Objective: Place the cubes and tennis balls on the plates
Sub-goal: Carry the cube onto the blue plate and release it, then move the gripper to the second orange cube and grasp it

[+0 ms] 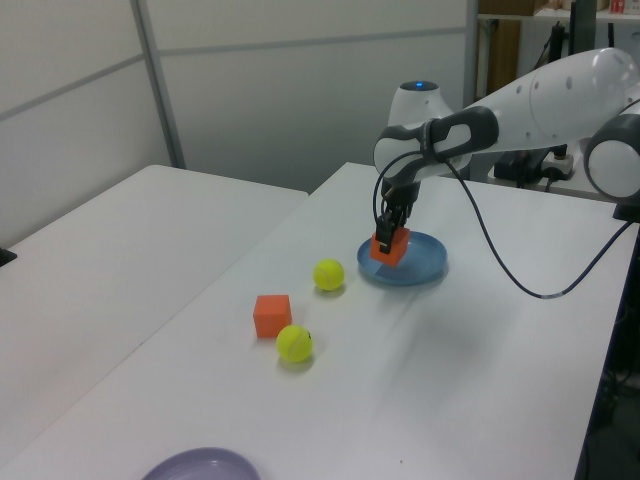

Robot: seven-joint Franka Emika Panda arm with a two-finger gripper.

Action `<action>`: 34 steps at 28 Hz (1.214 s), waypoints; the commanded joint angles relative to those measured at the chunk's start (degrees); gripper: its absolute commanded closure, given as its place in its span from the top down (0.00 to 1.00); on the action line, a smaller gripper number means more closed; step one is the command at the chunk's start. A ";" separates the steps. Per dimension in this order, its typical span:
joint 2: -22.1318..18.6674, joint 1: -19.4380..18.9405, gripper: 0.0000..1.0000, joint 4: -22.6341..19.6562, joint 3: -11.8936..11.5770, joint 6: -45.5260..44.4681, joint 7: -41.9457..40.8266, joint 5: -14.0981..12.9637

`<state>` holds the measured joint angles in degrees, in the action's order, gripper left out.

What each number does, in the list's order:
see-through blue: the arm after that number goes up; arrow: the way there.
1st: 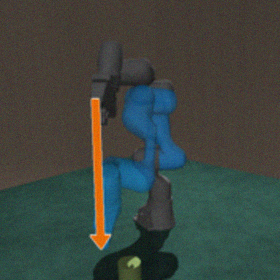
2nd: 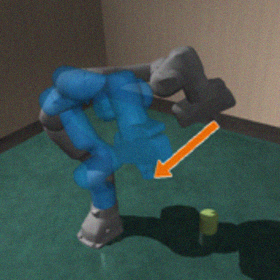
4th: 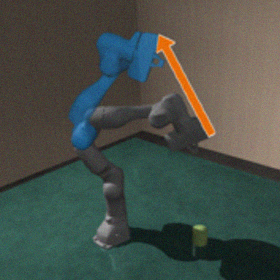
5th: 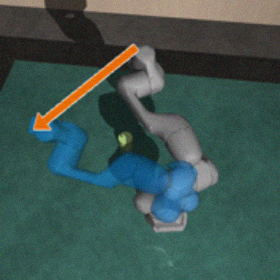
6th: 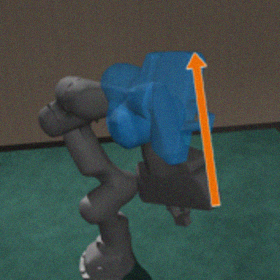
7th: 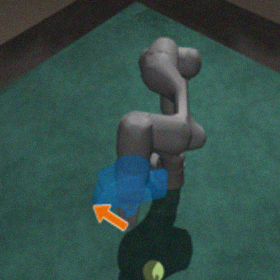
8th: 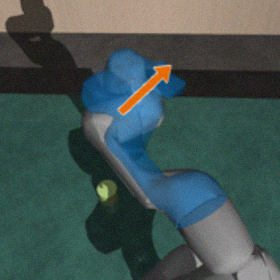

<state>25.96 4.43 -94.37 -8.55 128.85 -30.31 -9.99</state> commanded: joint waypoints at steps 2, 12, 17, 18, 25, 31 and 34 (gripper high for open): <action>1.81 -0.03 0.01 1.30 -0.50 0.17 -0.27 -1.17; 1.90 0.05 1.00 1.21 -0.59 -0.18 -0.36 -0.73; 0.94 -0.03 1.00 1.21 -1.64 -0.53 0.08 -0.73; 0.41 -0.03 1.00 1.21 -1.64 -0.62 0.08 -0.73; -4.42 -0.91 1.00 2.60 -1.03 -4.31 0.17 -2.22; -4.08 -3.02 1.00 6.83 1.17 -5.63 0.17 -5.21; -3.73 -3.46 1.00 7.53 3.01 -5.45 -0.10 -4.95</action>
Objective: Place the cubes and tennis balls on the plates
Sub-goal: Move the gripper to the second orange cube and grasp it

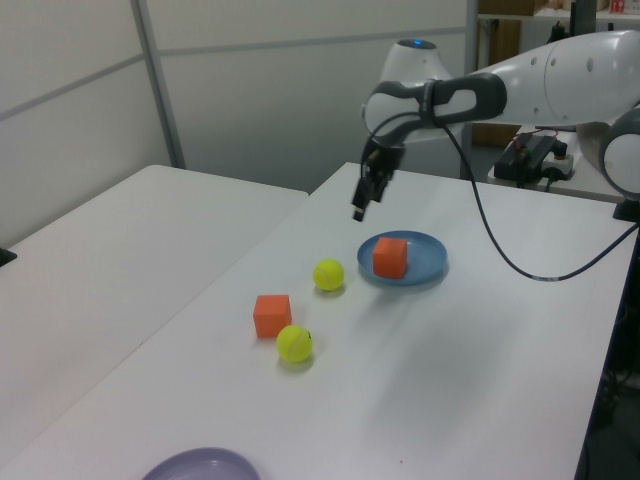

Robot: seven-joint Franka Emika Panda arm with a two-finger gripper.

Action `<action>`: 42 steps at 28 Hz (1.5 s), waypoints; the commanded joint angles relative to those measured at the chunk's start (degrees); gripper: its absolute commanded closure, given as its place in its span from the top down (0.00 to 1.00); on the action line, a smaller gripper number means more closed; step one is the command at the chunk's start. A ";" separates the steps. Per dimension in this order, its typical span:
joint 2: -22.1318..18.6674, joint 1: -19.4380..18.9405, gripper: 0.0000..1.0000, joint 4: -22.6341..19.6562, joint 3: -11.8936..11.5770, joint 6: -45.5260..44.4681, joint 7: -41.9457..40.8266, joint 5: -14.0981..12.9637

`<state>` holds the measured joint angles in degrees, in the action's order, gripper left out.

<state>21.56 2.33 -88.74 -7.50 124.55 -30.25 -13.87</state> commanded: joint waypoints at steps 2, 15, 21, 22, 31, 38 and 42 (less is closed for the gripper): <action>1.90 -1.80 1.00 4.01 3.97 -1.15 -0.34 -1.07; 8.41 -5.58 1.00 8.41 7.93 2.89 -2.00 -0.81; 10.08 -7.34 1.00 8.41 8.11 3.24 -5.96 -0.63; 10.43 -7.60 1.00 8.41 8.20 3.24 -6.66 -0.72; 14.38 -9.01 1.00 8.41 8.46 5.87 -6.49 -0.54; 17.02 -10.06 1.00 8.41 8.46 11.23 -6.05 -0.54; 17.20 -10.06 1.00 8.59 8.46 11.50 -5.96 -0.54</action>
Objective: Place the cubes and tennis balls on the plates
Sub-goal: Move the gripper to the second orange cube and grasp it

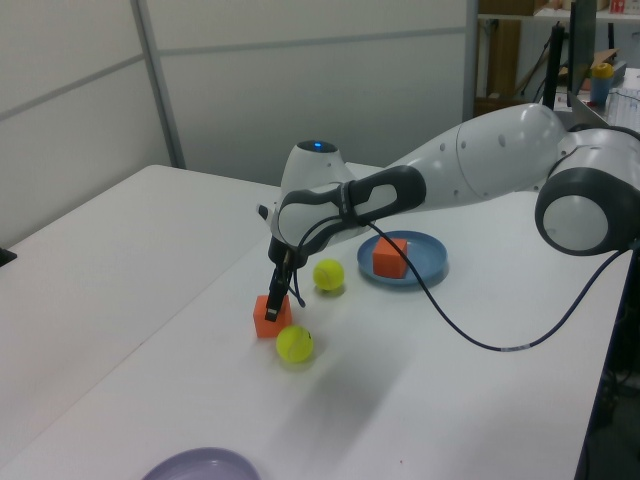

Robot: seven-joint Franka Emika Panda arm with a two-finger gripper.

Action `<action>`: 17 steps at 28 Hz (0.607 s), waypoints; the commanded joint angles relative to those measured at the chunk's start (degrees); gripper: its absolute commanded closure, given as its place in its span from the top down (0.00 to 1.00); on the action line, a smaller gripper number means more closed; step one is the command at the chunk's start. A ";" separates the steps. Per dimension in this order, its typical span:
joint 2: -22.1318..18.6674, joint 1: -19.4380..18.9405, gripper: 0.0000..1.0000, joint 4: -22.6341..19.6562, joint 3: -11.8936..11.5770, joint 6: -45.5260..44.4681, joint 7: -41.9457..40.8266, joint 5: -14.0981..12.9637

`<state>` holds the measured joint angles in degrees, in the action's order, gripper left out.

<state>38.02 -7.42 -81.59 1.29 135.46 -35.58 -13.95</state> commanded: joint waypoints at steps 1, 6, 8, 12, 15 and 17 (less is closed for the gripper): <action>1.09 -0.40 1.00 1.44 -0.32 0.68 -0.63 -0.55; 1.53 -0.40 0.92 1.52 0.56 1.56 1.30 -0.56; 1.71 -0.40 0.61 1.44 0.64 1.74 2.80 -0.47; 1.80 -0.84 0.16 1.44 0.73 1.74 2.97 -0.47; 1.80 -0.84 0.00 1.35 0.73 1.74 2.80 -0.47; 1.89 -0.84 0.00 1.35 0.73 1.74 2.71 -0.47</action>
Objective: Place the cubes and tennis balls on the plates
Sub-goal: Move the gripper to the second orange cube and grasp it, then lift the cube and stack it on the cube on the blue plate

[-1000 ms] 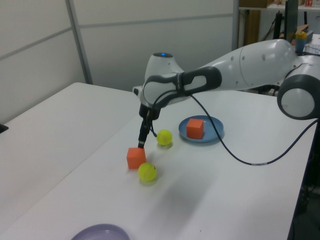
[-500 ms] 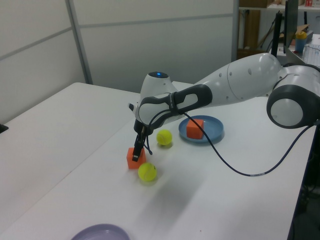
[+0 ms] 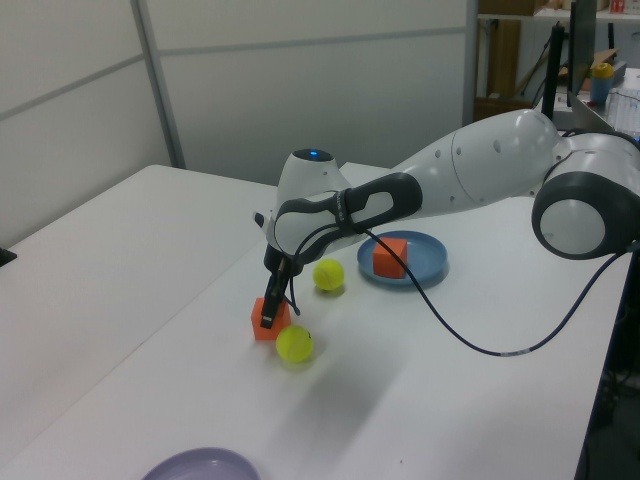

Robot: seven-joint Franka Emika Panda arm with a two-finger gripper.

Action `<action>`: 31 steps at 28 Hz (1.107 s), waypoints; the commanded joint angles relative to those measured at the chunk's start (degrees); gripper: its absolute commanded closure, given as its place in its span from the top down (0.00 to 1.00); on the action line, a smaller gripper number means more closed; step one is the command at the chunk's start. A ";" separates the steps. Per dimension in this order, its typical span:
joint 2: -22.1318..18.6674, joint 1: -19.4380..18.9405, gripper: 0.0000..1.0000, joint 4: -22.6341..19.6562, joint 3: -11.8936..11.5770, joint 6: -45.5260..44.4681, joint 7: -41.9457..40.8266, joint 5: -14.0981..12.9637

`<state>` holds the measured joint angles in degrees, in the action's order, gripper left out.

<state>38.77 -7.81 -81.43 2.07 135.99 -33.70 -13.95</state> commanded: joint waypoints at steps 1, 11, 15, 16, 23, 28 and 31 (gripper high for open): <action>1.13 -0.45 0.00 1.19 -0.05 1.12 1.00 -0.47; -7.38 0.16 0.00 1.01 -1.19 -6.86 2.58 -1.26; -12.40 0.34 0.00 0.75 -5.23 -13.19 3.29 -1.87; -13.19 0.34 0.00 0.75 -6.02 -14.33 3.29 -2.31; -14.60 0.60 0.00 -0.92 -14.89 -17.07 5.22 -3.81; -14.69 1.30 0.00 -3.47 -18.50 -16.98 5.84 -3.72; -14.95 1.30 0.00 -4.70 -20.52 -17.07 5.84 -3.72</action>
<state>24.98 -5.64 -82.68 -15.40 118.66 -29.41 -16.65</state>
